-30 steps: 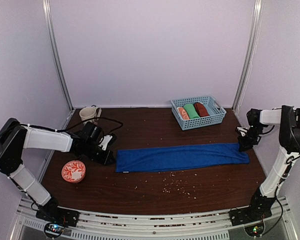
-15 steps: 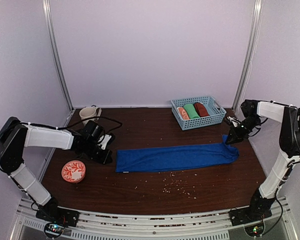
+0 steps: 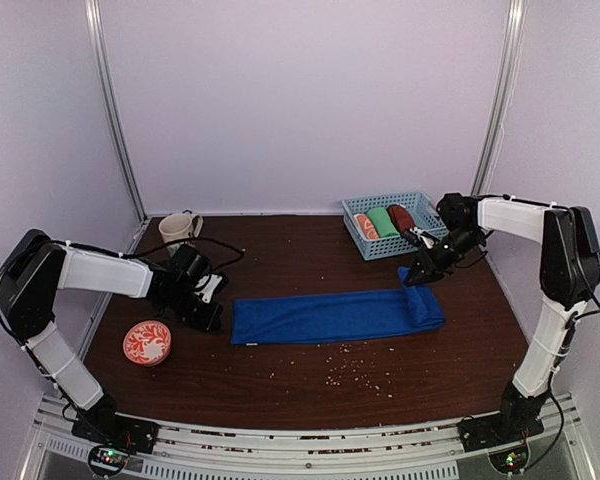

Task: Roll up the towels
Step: Fold the towel at the center of the board.

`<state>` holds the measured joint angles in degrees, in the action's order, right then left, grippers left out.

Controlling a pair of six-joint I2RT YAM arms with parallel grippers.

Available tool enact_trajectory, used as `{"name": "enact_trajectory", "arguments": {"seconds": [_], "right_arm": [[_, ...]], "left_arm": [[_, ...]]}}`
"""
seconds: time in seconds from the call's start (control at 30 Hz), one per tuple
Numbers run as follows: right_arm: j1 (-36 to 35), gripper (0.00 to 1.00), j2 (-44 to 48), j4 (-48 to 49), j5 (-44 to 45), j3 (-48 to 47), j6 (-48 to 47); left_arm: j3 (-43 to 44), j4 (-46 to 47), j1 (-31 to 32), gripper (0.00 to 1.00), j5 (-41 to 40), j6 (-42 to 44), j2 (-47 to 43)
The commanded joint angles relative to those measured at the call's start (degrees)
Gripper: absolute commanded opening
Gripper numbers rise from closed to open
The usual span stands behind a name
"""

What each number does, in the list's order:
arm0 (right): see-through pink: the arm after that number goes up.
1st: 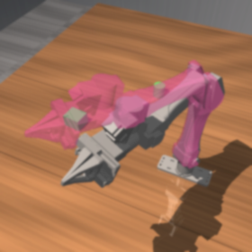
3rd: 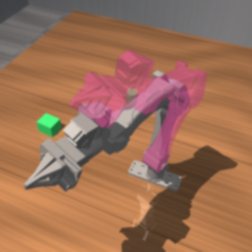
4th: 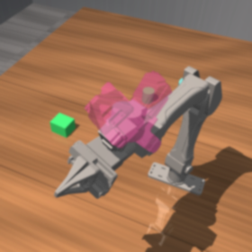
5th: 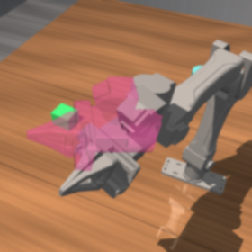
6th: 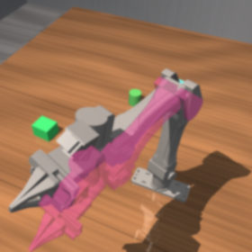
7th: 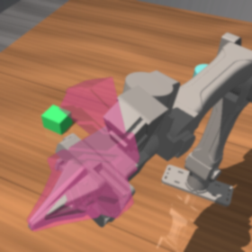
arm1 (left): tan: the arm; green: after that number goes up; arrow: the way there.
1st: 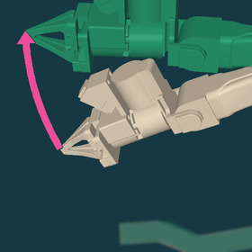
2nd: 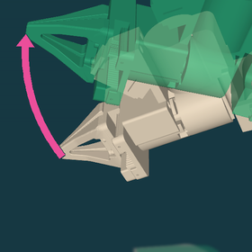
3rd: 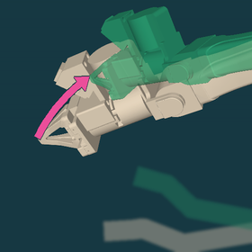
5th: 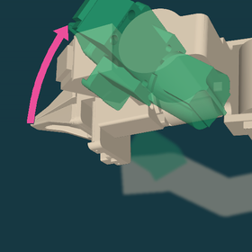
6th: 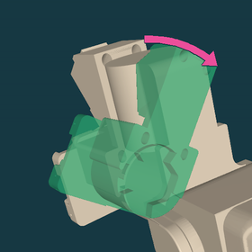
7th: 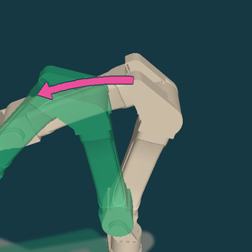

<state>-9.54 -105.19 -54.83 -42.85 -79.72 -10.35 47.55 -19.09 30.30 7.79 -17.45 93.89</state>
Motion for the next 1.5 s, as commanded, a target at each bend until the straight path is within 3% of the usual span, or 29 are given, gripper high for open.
{"name": "enact_trajectory", "arguments": {"seconds": [0.0, 0.27, 0.57, 0.8, 1.47], "right_arm": [[-4.5, 0.0, -3.34, 2.03, -4.39, -3.11, 4.2], [-11.67, 0.0, -6.84, 6.59, -8.15, -6.79, 9.75], [-17.83, 0.0, -10.66, 20.55, -9.57, -8.98, 25.13], [-23.38, 0.0, -15.39, 25.72, -13.25, -14.13, 32.13], [-32.27, 0.0, -26.33, 43.99, -17.54, -22.57, 53.03]], "left_arm": [[0.35, 1.04, -0.31, 0.0, 0.98, -0.89, 1.01], [0.24, 2.5, -0.33, 0.0, 2.44, -1.51, 2.22], [0.28, 2.59, -0.25, 0.0, 4.65, -1.55, 2.2], [0.04, 2.76, -0.27, 0.0, 4.58, -1.49, 1.73], [-1.5, 7.0, -0.33, 0.0, 5.39, -1.81, 2.8]]}}
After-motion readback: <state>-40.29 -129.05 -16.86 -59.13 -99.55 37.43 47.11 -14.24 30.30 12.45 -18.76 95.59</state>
